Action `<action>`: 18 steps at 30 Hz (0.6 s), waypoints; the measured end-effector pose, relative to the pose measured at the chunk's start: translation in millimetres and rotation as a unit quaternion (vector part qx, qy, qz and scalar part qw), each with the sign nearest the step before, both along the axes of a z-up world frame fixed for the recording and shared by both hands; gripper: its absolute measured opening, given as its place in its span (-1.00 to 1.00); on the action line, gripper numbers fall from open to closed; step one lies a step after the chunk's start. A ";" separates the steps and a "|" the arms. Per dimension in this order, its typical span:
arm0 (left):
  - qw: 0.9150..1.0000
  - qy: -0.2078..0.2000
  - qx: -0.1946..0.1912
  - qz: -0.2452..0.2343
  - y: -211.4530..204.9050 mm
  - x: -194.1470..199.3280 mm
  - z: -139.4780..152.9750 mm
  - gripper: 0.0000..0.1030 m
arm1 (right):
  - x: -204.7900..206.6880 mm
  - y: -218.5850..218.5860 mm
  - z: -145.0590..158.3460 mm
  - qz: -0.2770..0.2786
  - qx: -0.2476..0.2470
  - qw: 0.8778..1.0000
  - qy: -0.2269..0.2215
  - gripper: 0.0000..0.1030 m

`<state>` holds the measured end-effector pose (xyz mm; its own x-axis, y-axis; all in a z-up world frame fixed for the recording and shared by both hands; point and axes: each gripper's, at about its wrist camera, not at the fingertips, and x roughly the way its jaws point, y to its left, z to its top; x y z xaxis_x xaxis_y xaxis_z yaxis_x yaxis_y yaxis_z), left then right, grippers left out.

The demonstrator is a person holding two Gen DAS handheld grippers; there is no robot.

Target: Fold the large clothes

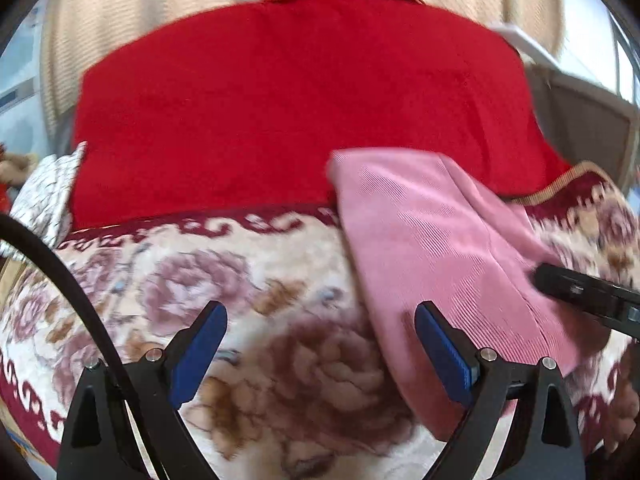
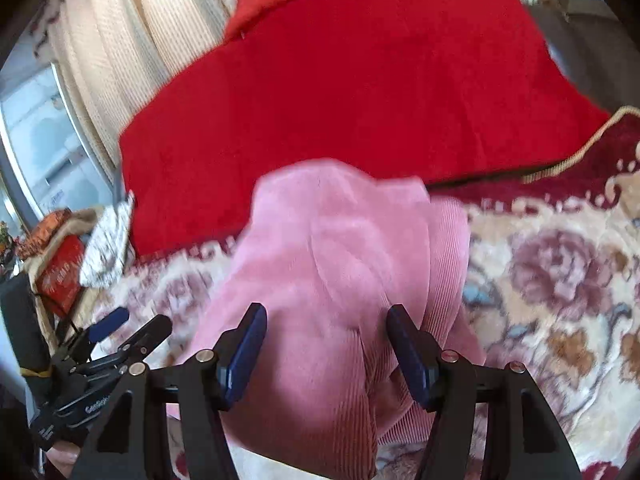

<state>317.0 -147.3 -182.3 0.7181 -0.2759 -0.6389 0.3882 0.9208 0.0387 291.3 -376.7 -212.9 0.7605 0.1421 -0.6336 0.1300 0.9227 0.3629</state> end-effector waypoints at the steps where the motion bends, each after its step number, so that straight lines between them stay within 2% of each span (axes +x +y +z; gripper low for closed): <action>1: 1.000 -0.002 0.014 -0.006 -6.3 -1.7 -3.1 0.84 | 4.0 -0.8 -6.2 0.003 0.005 1.000 0.016 0.29; 3: 0.999 -0.032 0.033 -0.005 -13.4 -8.9 -3.3 0.84 | 7.9 -5.4 -14.3 0.007 0.030 0.999 0.032 0.29; 5: 0.999 -0.029 0.030 -0.007 -12.6 -9.3 -1.7 0.84 | 7.8 -11.3 -15.6 0.008 0.048 0.998 0.033 0.29; 9: 1.000 0.005 -0.009 0.001 -2.1 0.0 -1.9 0.84 | 0.3 -18.8 -8.7 0.002 0.061 0.998 0.007 0.29; 12: 0.999 0.000 -0.039 0.014 5.6 0.6 3.0 0.84 | -9.7 -26.9 3.1 -0.013 0.068 0.997 -0.031 0.29; 14: 0.998 0.001 -0.062 0.014 10.3 1.0 5.4 0.84 | -11.5 -32.7 3.3 -0.021 0.080 0.996 -0.037 0.29; 16: 0.997 0.026 -0.076 0.001 7.0 4.7 1.0 0.84 | -5.8 -34.7 -3.0 -0.021 0.086 0.996 -0.021 0.29; 18: 0.996 0.066 -0.063 -0.021 -5.5 10.3 -11.6 0.84 | 3.5 -30.0 -14.2 -0.015 0.073 0.997 0.017 0.29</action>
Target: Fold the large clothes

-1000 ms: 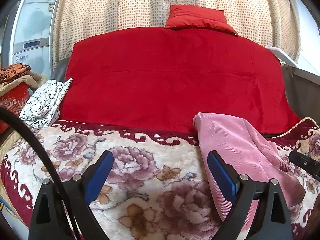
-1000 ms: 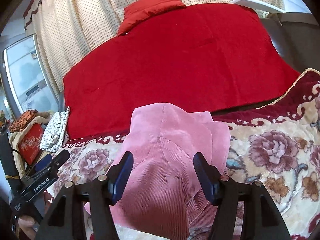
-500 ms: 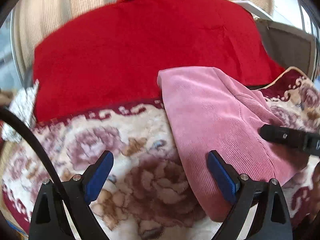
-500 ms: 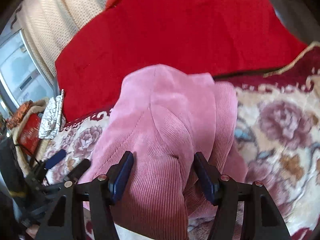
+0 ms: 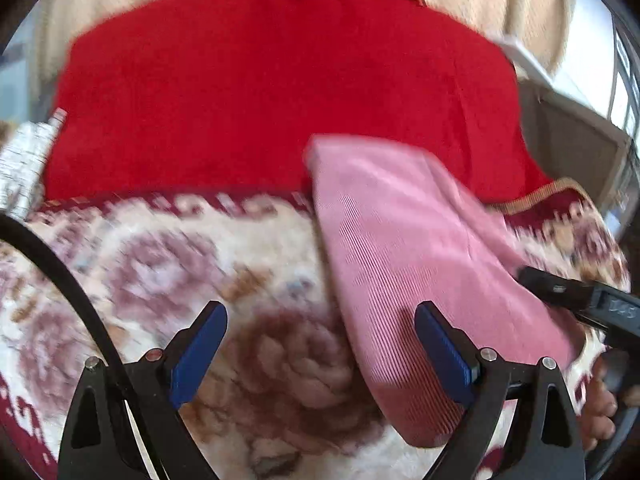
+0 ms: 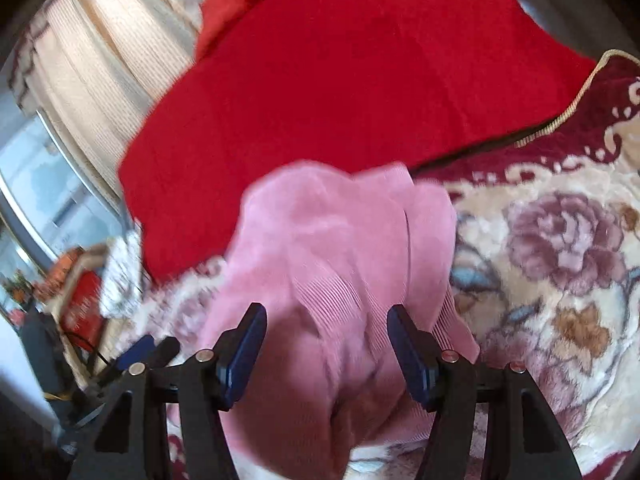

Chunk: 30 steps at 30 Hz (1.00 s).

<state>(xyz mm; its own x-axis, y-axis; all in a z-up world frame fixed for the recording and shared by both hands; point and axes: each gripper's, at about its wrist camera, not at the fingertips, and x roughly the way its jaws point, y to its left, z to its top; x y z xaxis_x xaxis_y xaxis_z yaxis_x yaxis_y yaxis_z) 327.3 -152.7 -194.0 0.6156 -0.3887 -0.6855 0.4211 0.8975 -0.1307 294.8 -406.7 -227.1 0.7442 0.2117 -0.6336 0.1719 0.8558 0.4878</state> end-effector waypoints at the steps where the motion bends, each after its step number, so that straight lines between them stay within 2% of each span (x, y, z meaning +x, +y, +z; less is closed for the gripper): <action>1: 1.000 0.004 0.009 0.001 -4.5 1.2 -4.7 0.84 | 4.1 2.2 -5.6 0.007 -0.004 1.000 0.017 0.29; 3: 1.000 -0.009 0.008 0.005 -6.1 -1.3 -3.1 0.84 | 6.3 2.3 -11.1 0.008 0.001 1.000 0.028 0.29; 8: 1.000 -0.012 0.010 0.008 -7.1 -3.6 -1.1 0.84 | 2.8 -5.4 -7.9 0.002 0.019 1.000 0.020 0.29; 13: 0.996 -0.066 0.048 0.023 -12.4 -13.7 5.2 0.84 | -6.5 -14.4 23.2 -0.017 -0.005 0.999 -0.047 0.29; 16: 0.995 -0.080 0.049 0.032 -10.6 -16.5 10.0 0.84 | 1.1 -19.0 38.6 -0.030 -0.012 0.997 -0.067 0.29; 19: 0.994 -0.092 0.037 0.045 -4.3 -16.5 14.1 0.84 | 15.0 -26.2 32.8 -0.038 -0.017 0.998 -0.049 0.27; 22: 0.996 -0.063 0.044 0.039 -4.7 -8.2 6.5 0.84 | 38.2 -31.2 1.0 -0.034 -0.010 0.999 0.025 0.19; 23: 0.997 -0.048 0.050 0.034 -7.1 -5.1 1.3 0.84 | 45.6 -32.3 -17.6 -0.030 -0.001 0.997 0.065 0.19; 24: 0.997 -0.043 0.047 0.035 -7.5 -3.9 -1.2 0.84 | 48.7 -34.1 -27.7 -0.028 0.009 0.996 0.080 0.19; 26: 0.997 -0.045 0.044 0.039 -7.2 -4.6 -0.2 0.84 | 47.5 -34.3 -27.1 -0.031 0.011 0.997 0.076 0.19; 30: 0.997 -0.046 0.046 0.042 -6.0 -5.7 -0.3 0.84 | 34.4 -29.9 -9.7 -0.037 -0.023 0.998 0.047 0.19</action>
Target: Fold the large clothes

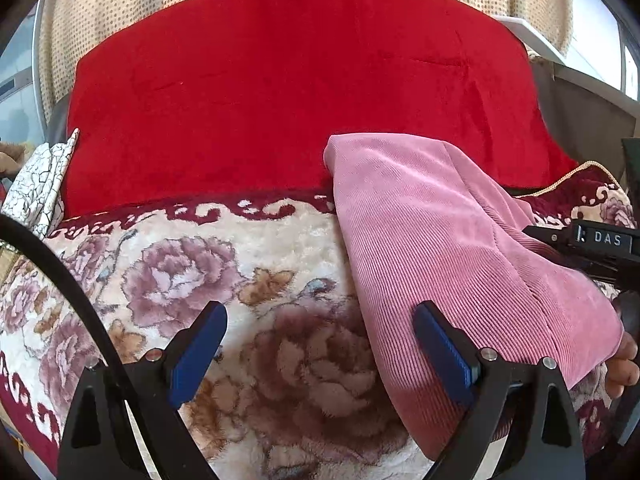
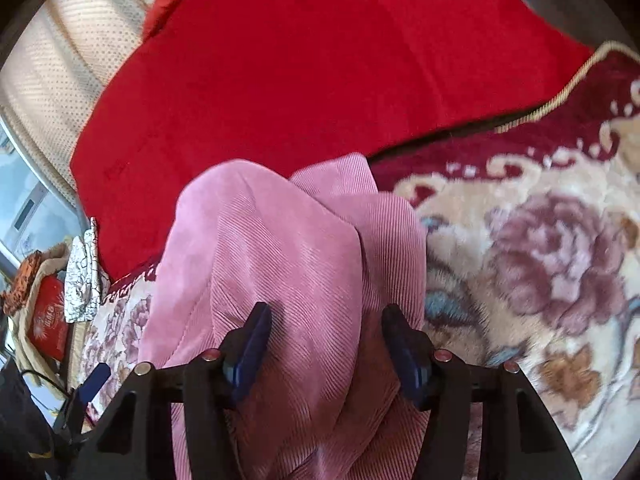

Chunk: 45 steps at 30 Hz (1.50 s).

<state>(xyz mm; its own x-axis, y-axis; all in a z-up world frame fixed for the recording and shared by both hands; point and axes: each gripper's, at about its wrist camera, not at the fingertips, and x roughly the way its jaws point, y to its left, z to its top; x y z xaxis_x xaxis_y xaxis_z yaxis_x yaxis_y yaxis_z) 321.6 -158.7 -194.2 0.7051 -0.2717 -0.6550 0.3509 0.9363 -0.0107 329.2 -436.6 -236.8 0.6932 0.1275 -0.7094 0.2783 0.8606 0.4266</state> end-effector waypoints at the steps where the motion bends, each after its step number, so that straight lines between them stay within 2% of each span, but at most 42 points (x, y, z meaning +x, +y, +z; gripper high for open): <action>1: 1.000 0.001 0.000 -0.001 0.2 0.1 -0.1 0.84 | -2.4 2.0 2.3 -0.002 -0.009 1.000 -0.003 0.19; 6: 1.000 0.001 0.000 -0.001 0.2 0.3 0.1 0.84 | -17.6 2.1 24.6 -0.004 -0.003 0.998 -0.070 0.19; 9: 1.000 -0.011 0.001 0.005 0.7 -1.9 3.4 0.84 | -26.4 10.4 37.1 0.013 0.001 0.994 -0.109 0.19; 12: 1.000 -0.010 -0.008 0.001 1.5 -1.7 4.6 0.84 | -19.1 28.8 30.9 0.049 -0.011 0.995 -0.090 0.19; 14: 1.000 0.002 -0.005 -0.007 -1.3 -0.1 0.8 0.84 | -9.8 40.0 18.1 0.067 -0.020 0.996 -0.052 0.19; 15: 1.000 0.004 0.000 -0.009 -3.3 -0.1 -1.2 0.84 | -2.4 46.1 7.7 0.077 -0.028 0.996 -0.019 0.19; 16: 1.000 0.001 0.003 -0.008 -4.1 -0.8 -1.9 0.84 | -0.3 47.7 2.8 0.075 -0.031 0.997 -0.011 0.19; 22: 1.000 -0.006 -0.001 -0.005 -0.8 -2.3 1.2 0.84 | -10.4 34.8 9.0 0.053 -0.005 0.998 -0.040 0.20; 27: 1.000 -0.025 -0.017 0.004 4.8 -4.9 7.4 0.84 | -25.4 23.1 24.7 0.038 -0.007 0.995 -0.095 0.20; 29: 1.000 -0.007 -0.016 -0.004 1.9 -1.6 3.0 0.84 | -23.2 27.5 21.3 0.046 -0.019 0.996 -0.076 0.16; 31: 1.000 0.010 -0.008 -0.011 -3.3 1.2 -4.0 0.84 | -11.4 35.9 3.6 0.059 -0.024 0.998 -0.024 0.14; 32: 1.000 0.005 -0.011 -0.009 -3.1 0.4 -3.4 0.84 | -8.3 37.2 -2.0 0.060 -0.020 0.998 -0.012 0.14; 36: 1.000 -0.001 -0.008 -0.010 -3.1 -0.1 -2.6 0.84 | -13.9 28.8 3.9 0.050 -0.002 0.998 -0.027 0.14; 40: 0.999 0.007 -0.024 -0.020 1.0 1.1 0.0 0.84 | -18.0 11.7 3.3 0.041 0.037 0.998 -0.028 0.16; 42: 0.998 0.022 -0.047 -0.033 4.9 3.9 0.6 0.84 | -18.8 0.3 1.6 0.034 0.059 0.997 -0.033 0.26; 44: 0.995 0.045 -0.070 -0.053 7.5 8.2 -1.1 0.84 | -21.3 -13.0 -2.5 0.024 0.083 0.996 -0.034 0.44; 45: 0.994 0.055 -0.081 -0.058 8.3 9.1 -1.6 0.84 | -22.7 -17.7 -4.5 0.022 0.093 0.995 -0.033 0.44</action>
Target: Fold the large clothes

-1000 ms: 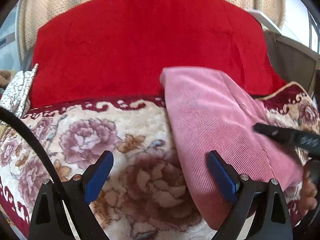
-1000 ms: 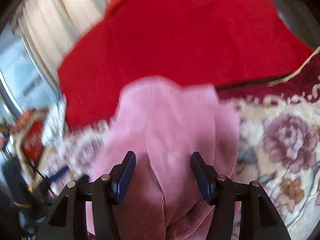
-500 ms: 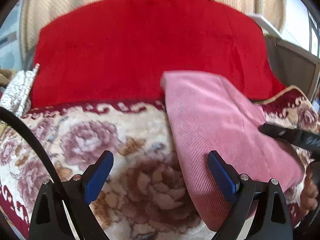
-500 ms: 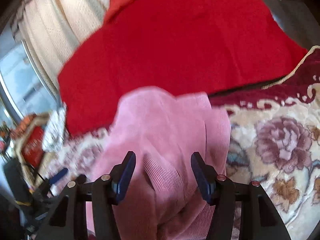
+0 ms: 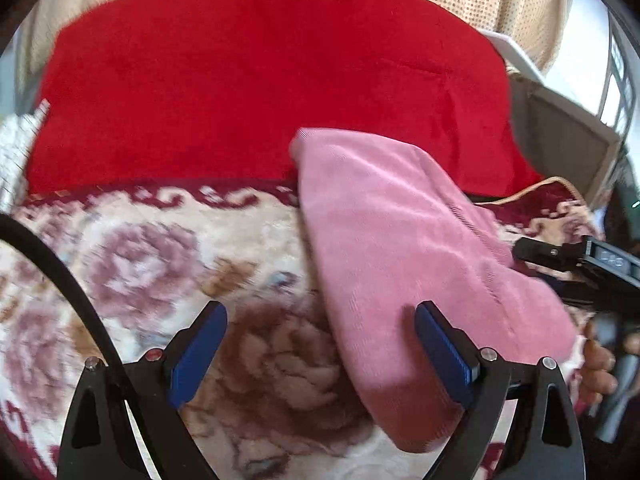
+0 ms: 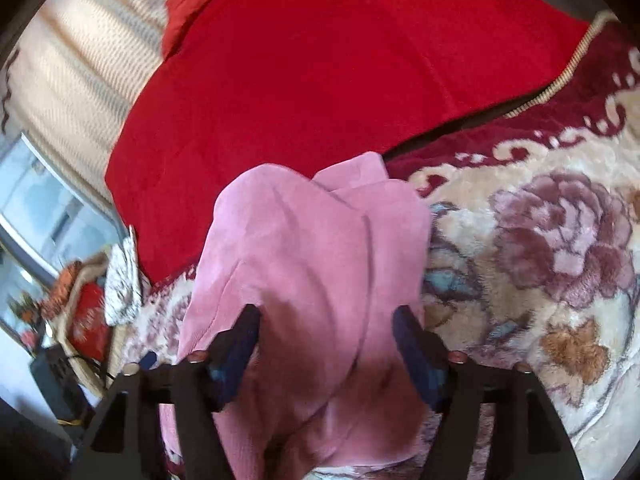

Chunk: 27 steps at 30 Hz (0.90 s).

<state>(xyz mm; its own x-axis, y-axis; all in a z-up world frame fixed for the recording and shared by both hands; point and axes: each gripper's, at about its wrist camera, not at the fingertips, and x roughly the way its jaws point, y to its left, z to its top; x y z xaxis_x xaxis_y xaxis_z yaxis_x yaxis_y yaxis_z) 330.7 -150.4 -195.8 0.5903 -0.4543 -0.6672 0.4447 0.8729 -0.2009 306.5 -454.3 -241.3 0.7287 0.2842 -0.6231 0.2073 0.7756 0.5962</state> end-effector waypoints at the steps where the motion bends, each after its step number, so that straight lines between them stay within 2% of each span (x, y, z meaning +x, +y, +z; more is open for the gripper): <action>1: 1.000 0.007 -0.010 -0.003 1.8 2.0 -0.5 0.84 | -0.3 -7.0 -4.0 -0.003 0.014 1.000 0.002 0.44; 6: 0.997 0.043 -0.070 -0.013 9.2 16.0 -0.3 0.84 | -5.7 -33.6 -22.4 -0.021 0.067 0.997 0.024 0.45; 9: 0.991 0.084 -0.094 -0.036 3.2 30.5 -7.8 0.84 | -4.1 -44.2 -35.0 -0.016 0.102 0.994 0.034 0.47; 12: 0.981 0.133 -0.127 -0.067 -4.4 44.5 -18.1 0.84 | -2.0 -51.7 -48.5 -0.016 0.121 0.991 0.053 0.47; 16: 0.957 0.202 -0.176 -0.110 -14.9 64.1 -34.1 0.84 | 7.9 -60.4 -66.8 -0.004 0.184 0.982 0.053 0.51; 18: 0.946 0.226 -0.189 -0.135 -20.5 73.2 -40.0 0.84 | 14.3 -59.3 -71.9 0.010 0.200 0.979 0.051 0.51; 22: 0.934 0.249 -0.193 -0.170 -31.8 85.7 -48.6 0.84 | 32.4 -45.9 -76.7 0.063 0.241 0.968 0.028 0.51; 25: 0.929 0.258 -0.199 -0.173 -36.1 89.8 -51.7 0.84 | 45.0 -29.3 -73.6 0.090 0.226 0.970 0.016 0.56; 27: 0.931 0.256 -0.201 -0.168 -39.3 91.2 -51.6 0.78 | 52.2 -20.0 -72.3 0.097 0.208 0.973 0.016 0.57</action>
<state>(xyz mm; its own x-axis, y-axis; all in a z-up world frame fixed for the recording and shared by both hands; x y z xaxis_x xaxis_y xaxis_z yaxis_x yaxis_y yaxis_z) 421.9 -189.7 -247.4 0.0215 -0.8288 -0.5592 0.4344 0.5115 -0.7414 358.7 -474.3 -313.6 0.6184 0.6466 -0.4466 0.1051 0.4951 0.8625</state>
